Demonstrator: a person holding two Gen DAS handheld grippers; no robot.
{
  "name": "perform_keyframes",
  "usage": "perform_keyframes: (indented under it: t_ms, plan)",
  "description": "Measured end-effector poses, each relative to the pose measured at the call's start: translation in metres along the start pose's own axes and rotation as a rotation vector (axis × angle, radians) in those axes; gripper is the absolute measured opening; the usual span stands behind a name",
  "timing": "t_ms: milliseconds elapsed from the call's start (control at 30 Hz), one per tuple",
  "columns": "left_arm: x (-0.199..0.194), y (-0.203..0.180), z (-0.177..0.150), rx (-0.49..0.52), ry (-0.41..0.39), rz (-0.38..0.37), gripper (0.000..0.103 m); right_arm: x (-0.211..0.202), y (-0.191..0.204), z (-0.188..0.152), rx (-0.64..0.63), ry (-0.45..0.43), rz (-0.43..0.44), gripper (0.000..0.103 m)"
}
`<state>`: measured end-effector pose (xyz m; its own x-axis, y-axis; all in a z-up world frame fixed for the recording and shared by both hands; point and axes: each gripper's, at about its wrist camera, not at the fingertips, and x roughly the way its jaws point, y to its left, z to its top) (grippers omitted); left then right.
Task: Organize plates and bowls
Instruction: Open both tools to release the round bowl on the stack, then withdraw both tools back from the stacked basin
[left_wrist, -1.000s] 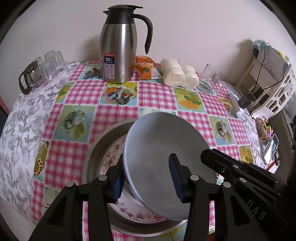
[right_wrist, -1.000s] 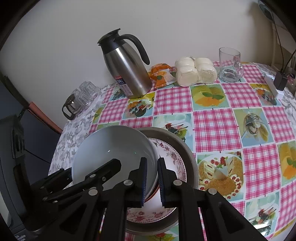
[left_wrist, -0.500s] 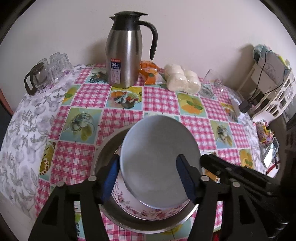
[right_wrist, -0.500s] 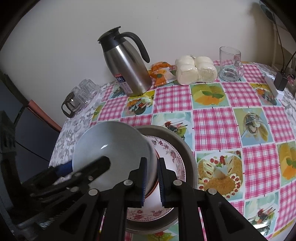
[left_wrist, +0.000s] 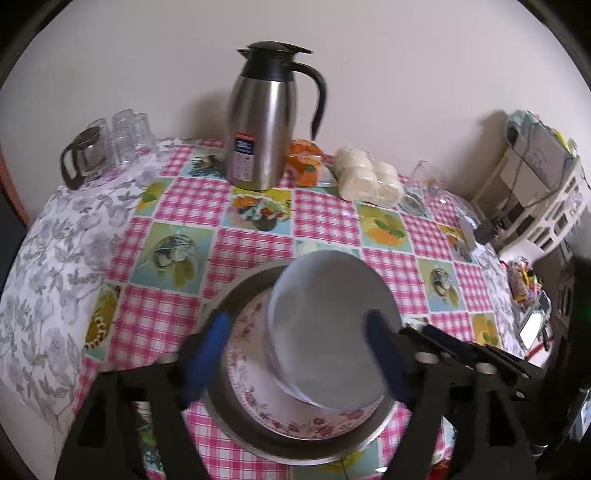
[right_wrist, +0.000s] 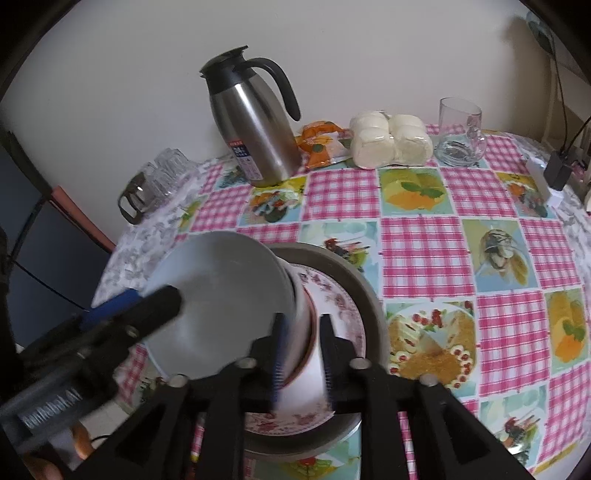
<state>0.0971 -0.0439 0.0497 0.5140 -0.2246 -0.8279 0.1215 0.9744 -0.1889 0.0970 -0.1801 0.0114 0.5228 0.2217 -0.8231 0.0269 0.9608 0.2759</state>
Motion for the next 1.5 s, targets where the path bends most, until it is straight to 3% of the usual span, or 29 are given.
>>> perform_keyframes:
  t_ms: [67, 133, 200, 367, 767, 1033, 1500]
  plan:
    - [-0.003, 0.004, -0.001, -0.009, -0.016, 0.017, 0.088, 0.0, 0.0, -0.002, -0.013, 0.002, -0.03, 0.053]
    - [-0.006, 0.009, -0.002, -0.019, -0.03, 0.026, 0.089, -0.001, -0.002, -0.005, -0.012, 0.002, -0.038, 0.064]
    - [-0.01, 0.014, -0.005, -0.028, -0.058, 0.053, 0.094, -0.002, -0.002, -0.006, -0.017, -0.001, -0.046, 0.068]
    - [-0.017, 0.023, -0.014, -0.038, -0.094, 0.11, 0.101, -0.008, -0.003, -0.013, -0.015, -0.029, -0.051, 0.103]
    - [-0.029, 0.027, -0.054, -0.011, -0.121, 0.163, 0.101, -0.019, 0.003, -0.042, -0.037, -0.044, -0.085, 0.103]
    - [-0.031, 0.026, -0.078, 0.047, -0.108, 0.265, 0.101, -0.027, -0.001, -0.066, -0.041, -0.047, -0.122, 0.103]
    - [-0.029, 0.036, -0.101, 0.028, 0.014, 0.298, 0.101, -0.027, -0.008, -0.107, -0.059, 0.002, -0.193, 0.103]
